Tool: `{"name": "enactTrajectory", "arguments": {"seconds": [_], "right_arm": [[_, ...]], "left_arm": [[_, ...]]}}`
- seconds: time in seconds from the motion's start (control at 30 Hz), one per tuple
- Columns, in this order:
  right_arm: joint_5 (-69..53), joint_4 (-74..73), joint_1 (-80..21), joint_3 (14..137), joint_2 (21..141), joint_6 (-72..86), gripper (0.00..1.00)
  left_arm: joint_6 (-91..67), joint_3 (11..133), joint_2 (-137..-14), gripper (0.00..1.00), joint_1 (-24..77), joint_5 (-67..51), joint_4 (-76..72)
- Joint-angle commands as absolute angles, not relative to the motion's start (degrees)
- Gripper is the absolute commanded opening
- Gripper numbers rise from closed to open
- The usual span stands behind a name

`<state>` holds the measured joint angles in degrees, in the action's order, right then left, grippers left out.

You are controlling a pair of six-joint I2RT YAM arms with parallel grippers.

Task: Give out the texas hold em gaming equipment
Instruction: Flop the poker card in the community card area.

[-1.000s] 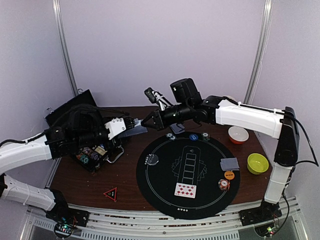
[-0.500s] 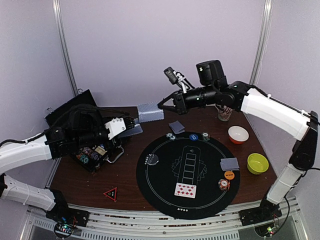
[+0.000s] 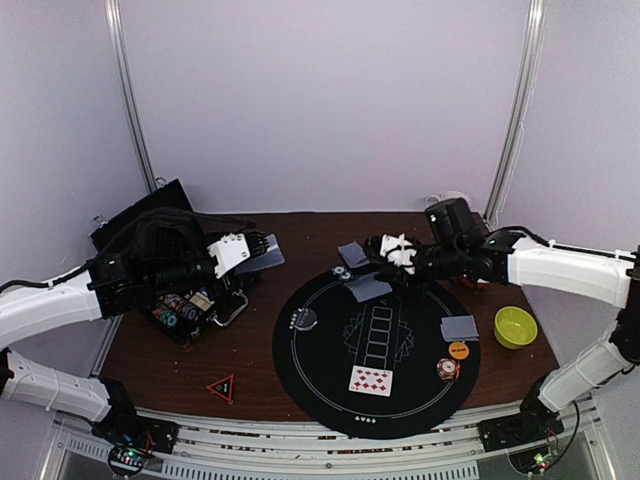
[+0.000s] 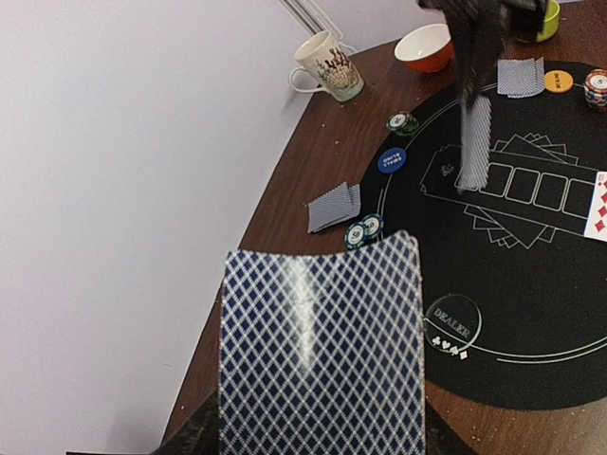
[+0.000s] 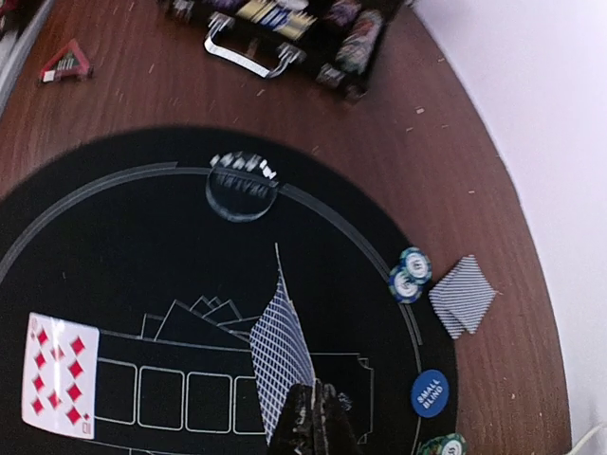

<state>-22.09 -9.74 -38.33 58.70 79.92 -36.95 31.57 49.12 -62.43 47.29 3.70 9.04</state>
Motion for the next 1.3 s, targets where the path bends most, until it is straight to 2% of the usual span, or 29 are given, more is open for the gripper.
{"name": "enactTrajectory", "arguments": {"seconds": [0.0,0.2,0.43,0.77,1.23,1.27], "right_arm": [[-15.8,-0.1,-43.1,56.0,84.6,-57.6,0.0],[-18.0,-1.8,-47.2,56.6,90.1,-66.2,0.0],[-14.7,-7.0,-50.9,46.1,87.1,-78.3,0.0],[-12.8,-16.7,-51.5,43.1,85.1,-85.5,0.0],[-10.0,-16.0,-52.1,40.6,83.9,-92.0,0.0],[-10.2,-16.0,-52.2,40.6,83.7,-92.0,0.07]], "left_arm": [[30.5,48.8,-60.5,0.53,47.2,4.1,5.4],[30.1,48.5,-60.2,0.53,47.2,4.4,5.7],[30.5,47.9,-60.2,0.53,47.2,4.8,5.2],[30.8,47.8,-60.7,0.53,47.2,4.8,4.8],[30.9,48.1,-61.1,0.53,47.2,5.1,5.1],[31.0,48.3,-61.3,0.53,47.2,5.1,5.2]]}}
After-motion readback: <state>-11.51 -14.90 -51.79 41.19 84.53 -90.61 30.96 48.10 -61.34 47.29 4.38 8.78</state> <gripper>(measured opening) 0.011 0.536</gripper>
